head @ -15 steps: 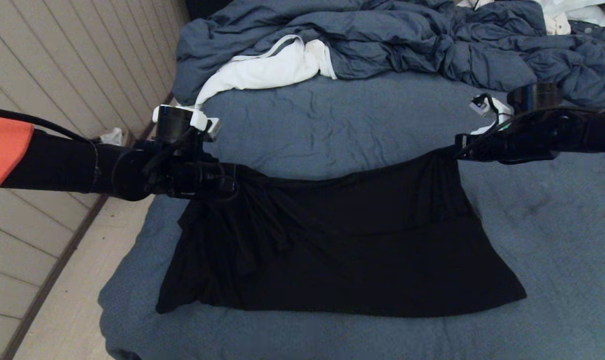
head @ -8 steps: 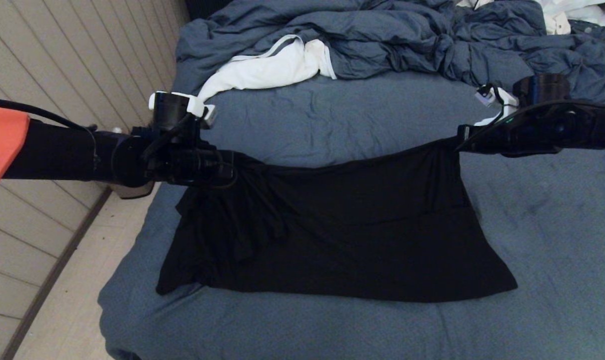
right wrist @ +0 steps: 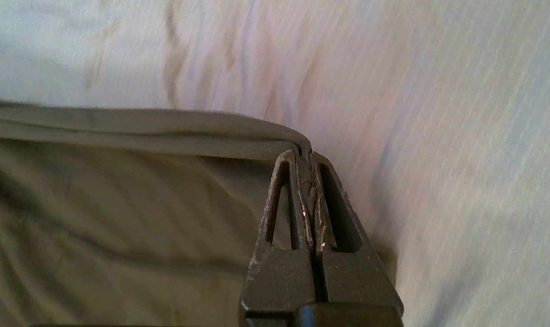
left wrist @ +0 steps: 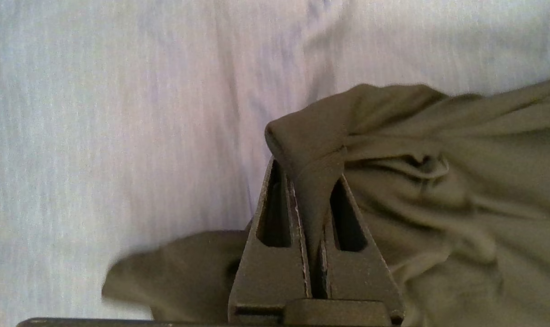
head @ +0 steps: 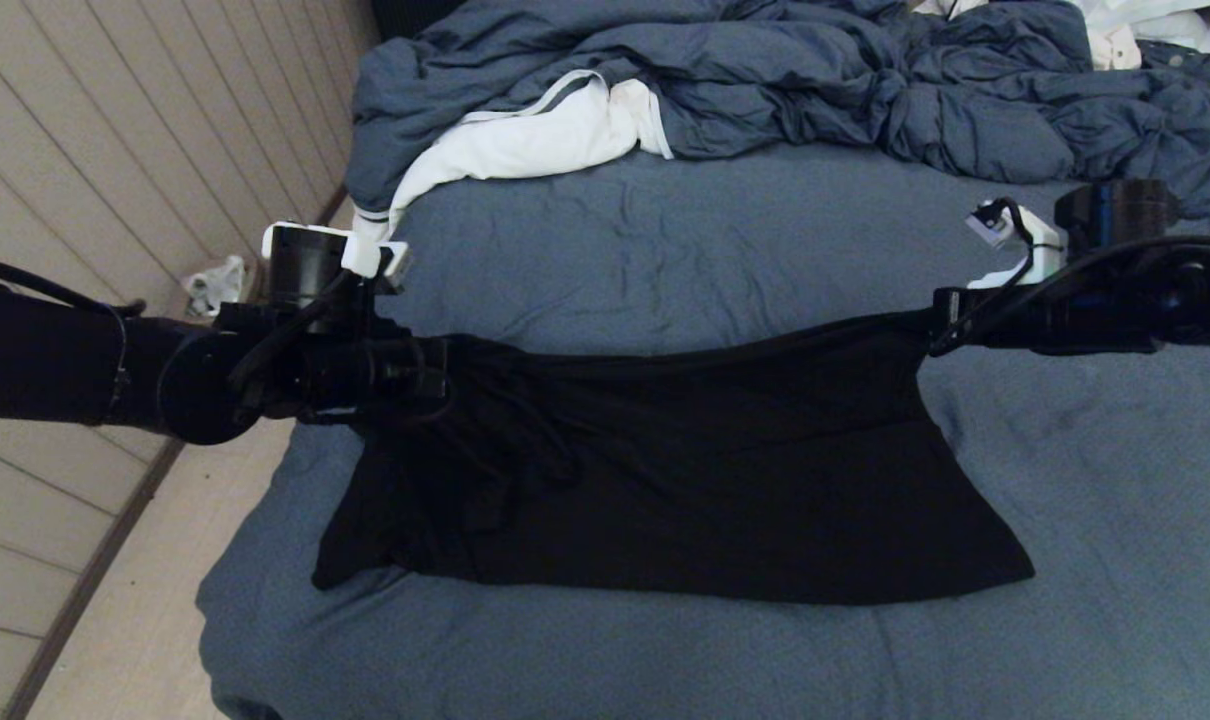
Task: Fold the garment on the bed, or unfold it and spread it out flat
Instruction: Fold the black T-shirt
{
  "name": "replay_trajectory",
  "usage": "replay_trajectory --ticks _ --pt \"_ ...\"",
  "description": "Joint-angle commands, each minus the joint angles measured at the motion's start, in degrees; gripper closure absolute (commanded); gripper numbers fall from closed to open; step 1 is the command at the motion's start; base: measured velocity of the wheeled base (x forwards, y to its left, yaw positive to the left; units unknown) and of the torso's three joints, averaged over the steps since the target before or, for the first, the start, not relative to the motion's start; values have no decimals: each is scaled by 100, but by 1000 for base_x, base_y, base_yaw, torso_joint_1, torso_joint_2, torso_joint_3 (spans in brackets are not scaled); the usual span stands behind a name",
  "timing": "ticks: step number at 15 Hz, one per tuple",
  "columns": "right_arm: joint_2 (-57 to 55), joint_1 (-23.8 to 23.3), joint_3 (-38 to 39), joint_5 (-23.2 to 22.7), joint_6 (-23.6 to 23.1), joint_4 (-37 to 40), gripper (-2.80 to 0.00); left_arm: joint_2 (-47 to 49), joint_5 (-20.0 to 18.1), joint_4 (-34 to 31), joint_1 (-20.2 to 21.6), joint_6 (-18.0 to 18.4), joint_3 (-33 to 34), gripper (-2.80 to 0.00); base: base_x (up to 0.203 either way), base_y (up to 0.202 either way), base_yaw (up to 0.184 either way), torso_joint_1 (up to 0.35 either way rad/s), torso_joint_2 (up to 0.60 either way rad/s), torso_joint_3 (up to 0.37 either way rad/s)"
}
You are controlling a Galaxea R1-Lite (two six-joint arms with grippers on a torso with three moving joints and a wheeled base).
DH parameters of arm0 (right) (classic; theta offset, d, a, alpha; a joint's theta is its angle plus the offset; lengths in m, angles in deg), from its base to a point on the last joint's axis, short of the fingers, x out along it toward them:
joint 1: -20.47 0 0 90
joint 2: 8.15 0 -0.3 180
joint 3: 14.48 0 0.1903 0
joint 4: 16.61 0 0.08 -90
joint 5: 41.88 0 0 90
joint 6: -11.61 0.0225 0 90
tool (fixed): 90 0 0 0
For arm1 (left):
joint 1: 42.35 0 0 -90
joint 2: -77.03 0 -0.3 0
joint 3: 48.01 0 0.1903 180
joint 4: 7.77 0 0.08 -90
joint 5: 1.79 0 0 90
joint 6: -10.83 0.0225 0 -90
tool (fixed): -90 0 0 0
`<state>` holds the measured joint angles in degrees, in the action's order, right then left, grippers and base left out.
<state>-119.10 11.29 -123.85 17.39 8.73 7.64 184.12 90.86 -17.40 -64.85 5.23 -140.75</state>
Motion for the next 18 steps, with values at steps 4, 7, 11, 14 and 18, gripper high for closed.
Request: replay_trajectory --ticks 4,7,11,14,18 --pt "761 -37 1407 -23 -242 -626 0 -549 30 465 -206 -38 1144 0 0 0 0 0 0 0" --pt "1039 -227 1810 -26 -434 -632 0 -600 141 897 -433 -199 1715 0 0 0 0 0 0 0" --pt "1255 -592 2387 -160 -651 -632 0 -756 147 1114 -625 -371 2133 0 0 0 0 0 0 0" --pt "1326 -834 2833 -316 -835 -633 0 -791 137 1233 -710 -493 2525 0 0 0 0 0 0 0" --pt "1222 -858 3238 -319 -948 -651 0 -718 130 1555 -711 -601 2885 0 0 0 0 0 0 0"
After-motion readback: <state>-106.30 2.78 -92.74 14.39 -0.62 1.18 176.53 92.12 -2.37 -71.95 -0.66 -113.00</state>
